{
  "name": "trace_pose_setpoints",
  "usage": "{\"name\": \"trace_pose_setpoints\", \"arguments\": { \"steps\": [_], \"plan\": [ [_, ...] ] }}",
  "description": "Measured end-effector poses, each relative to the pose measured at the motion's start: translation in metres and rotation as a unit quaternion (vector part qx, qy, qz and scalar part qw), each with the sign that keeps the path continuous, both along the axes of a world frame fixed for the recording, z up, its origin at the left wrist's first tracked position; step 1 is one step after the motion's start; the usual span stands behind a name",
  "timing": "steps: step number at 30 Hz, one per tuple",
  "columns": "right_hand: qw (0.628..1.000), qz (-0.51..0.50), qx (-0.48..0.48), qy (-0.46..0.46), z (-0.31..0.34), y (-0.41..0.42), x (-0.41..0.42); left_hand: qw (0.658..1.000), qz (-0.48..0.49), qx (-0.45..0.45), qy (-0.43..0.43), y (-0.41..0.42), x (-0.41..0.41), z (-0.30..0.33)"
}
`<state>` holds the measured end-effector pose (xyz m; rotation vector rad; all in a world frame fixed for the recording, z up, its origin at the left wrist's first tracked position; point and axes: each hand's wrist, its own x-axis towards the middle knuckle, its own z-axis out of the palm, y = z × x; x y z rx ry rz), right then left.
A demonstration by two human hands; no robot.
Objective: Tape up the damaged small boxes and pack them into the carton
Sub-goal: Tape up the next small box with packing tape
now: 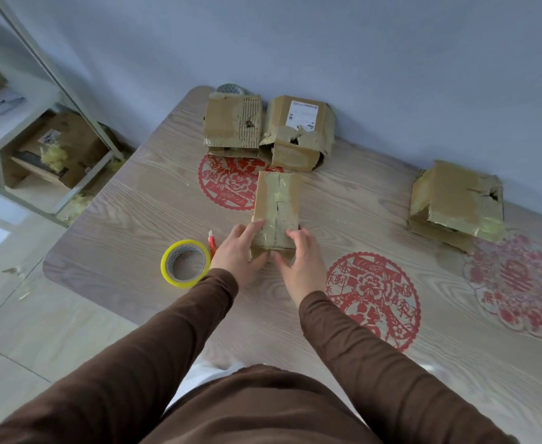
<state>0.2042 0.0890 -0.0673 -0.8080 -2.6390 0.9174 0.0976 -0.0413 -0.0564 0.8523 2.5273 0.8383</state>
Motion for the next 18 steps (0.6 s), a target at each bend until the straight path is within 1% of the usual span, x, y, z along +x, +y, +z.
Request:
{"name": "trace_pose_setpoints", "arguments": {
  "steps": [3,6,10,12,14,16,17,18],
  "plan": [
    [0.999,0.001,0.031,-0.015,0.0,0.0,0.0,1.0,-0.006,-0.001,0.008,0.004,0.003,0.007],
    [0.997,0.035,0.058,-0.039,-0.003,0.004,0.002,1.0,-0.015,-0.01,0.01,0.006,0.003,0.008],
    [0.995,0.058,0.053,-0.055,0.002,0.012,0.002,1.0,-0.005,-0.014,0.004,0.009,0.007,0.013],
    [0.994,0.081,0.058,-0.053,0.004,0.022,0.007,1.0,-0.006,-0.002,-0.017,0.009,0.013,0.014],
    [0.992,0.098,0.067,-0.046,0.008,0.039,0.013,0.999,-0.031,0.003,-0.032,0.009,0.025,0.014],
    [0.991,0.102,0.075,-0.044,0.013,0.056,0.019,0.997,-0.065,-0.01,-0.028,0.012,0.043,0.016],
    [0.993,0.098,0.058,-0.044,0.017,0.063,0.02,0.996,-0.084,-0.02,-0.031,0.016,0.053,0.018],
    [0.995,0.087,0.021,-0.042,0.021,0.069,0.02,0.994,-0.103,-0.029,-0.035,0.022,0.064,0.021]
  ]
}}
